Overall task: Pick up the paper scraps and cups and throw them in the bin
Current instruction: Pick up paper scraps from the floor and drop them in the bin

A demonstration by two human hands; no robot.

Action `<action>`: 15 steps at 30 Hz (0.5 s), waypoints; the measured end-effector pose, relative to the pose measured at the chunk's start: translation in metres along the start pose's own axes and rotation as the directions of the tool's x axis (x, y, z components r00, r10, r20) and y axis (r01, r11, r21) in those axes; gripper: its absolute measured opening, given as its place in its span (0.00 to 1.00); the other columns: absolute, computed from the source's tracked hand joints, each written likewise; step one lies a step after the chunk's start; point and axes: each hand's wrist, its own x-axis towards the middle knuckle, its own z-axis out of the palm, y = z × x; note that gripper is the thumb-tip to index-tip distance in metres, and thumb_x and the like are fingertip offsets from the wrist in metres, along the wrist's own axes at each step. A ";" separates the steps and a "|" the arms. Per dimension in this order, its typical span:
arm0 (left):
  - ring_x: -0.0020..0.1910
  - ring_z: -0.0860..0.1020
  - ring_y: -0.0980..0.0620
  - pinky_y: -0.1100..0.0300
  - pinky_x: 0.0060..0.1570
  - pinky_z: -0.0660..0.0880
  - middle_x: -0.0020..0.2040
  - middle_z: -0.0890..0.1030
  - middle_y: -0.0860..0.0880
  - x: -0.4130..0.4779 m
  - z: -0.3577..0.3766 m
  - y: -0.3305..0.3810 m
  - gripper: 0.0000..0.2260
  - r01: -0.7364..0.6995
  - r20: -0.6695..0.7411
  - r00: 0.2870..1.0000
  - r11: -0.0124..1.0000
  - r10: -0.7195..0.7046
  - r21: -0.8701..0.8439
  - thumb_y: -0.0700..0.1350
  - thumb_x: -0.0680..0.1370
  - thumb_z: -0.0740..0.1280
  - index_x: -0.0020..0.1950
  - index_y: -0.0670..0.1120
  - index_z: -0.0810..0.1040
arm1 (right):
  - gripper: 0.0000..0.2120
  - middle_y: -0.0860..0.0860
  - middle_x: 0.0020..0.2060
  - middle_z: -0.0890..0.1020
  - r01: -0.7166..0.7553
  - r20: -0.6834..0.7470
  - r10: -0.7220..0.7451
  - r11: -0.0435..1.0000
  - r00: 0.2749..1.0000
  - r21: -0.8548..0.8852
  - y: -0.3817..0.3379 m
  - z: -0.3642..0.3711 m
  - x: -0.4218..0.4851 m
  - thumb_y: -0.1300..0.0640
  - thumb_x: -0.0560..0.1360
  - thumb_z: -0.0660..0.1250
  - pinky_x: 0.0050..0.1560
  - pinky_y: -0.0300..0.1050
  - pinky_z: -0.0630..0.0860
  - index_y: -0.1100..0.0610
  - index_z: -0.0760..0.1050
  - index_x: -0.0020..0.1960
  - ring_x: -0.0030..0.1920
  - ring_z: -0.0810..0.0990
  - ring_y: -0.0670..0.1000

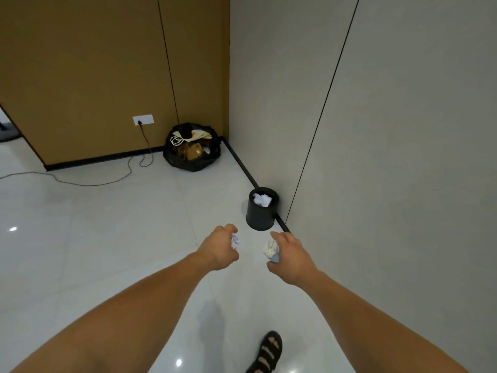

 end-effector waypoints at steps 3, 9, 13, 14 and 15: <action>0.49 0.75 0.52 0.64 0.47 0.72 0.60 0.72 0.47 0.065 -0.014 0.013 0.26 0.016 -0.021 1.000 0.999 -0.015 0.040 0.38 0.72 0.69 0.69 0.45 0.68 | 0.37 0.51 0.73 0.62 0.022 -0.005 -0.022 1.000 1.000 0.017 0.018 -0.018 0.072 0.50 0.74 0.68 0.65 0.47 0.67 0.51 0.55 0.78 0.70 0.64 0.55; 0.52 0.76 0.51 0.65 0.48 0.72 0.60 0.73 0.47 0.182 -0.040 0.043 0.25 0.045 -0.051 0.998 0.998 -0.043 0.045 0.39 0.72 0.68 0.68 0.44 0.68 | 0.38 0.51 0.72 0.63 0.039 0.012 -0.040 0.998 0.999 0.042 0.052 -0.069 0.193 0.50 0.73 0.69 0.67 0.47 0.65 0.52 0.56 0.78 0.70 0.64 0.55; 0.54 0.76 0.50 0.63 0.53 0.73 0.60 0.73 0.46 0.252 -0.043 0.051 0.25 0.065 0.012 0.998 0.997 -0.066 0.048 0.40 0.72 0.69 0.69 0.45 0.68 | 0.37 0.52 0.71 0.65 0.019 0.053 -0.021 0.999 0.998 0.048 0.074 -0.086 0.257 0.51 0.73 0.70 0.65 0.46 0.66 0.51 0.57 0.77 0.68 0.65 0.56; 0.54 0.77 0.50 0.62 0.54 0.74 0.60 0.73 0.46 0.272 -0.044 0.051 0.25 0.073 0.021 0.997 0.997 -0.074 0.039 0.40 0.72 0.69 0.68 0.45 0.68 | 0.37 0.52 0.71 0.65 0.015 0.062 -0.018 0.999 0.998 0.045 0.079 -0.088 0.273 0.51 0.73 0.70 0.65 0.46 0.66 0.51 0.57 0.77 0.68 0.66 0.56; 0.54 0.77 0.49 0.61 0.55 0.75 0.60 0.73 0.46 0.294 -0.044 0.050 0.25 0.076 0.023 0.997 0.997 -0.077 0.026 0.40 0.72 0.69 0.68 0.45 0.68 | 0.37 0.52 0.71 0.64 0.005 0.067 -0.009 0.999 0.998 0.046 0.085 -0.090 0.292 0.51 0.73 0.70 0.65 0.45 0.66 0.52 0.57 0.77 0.68 0.65 0.55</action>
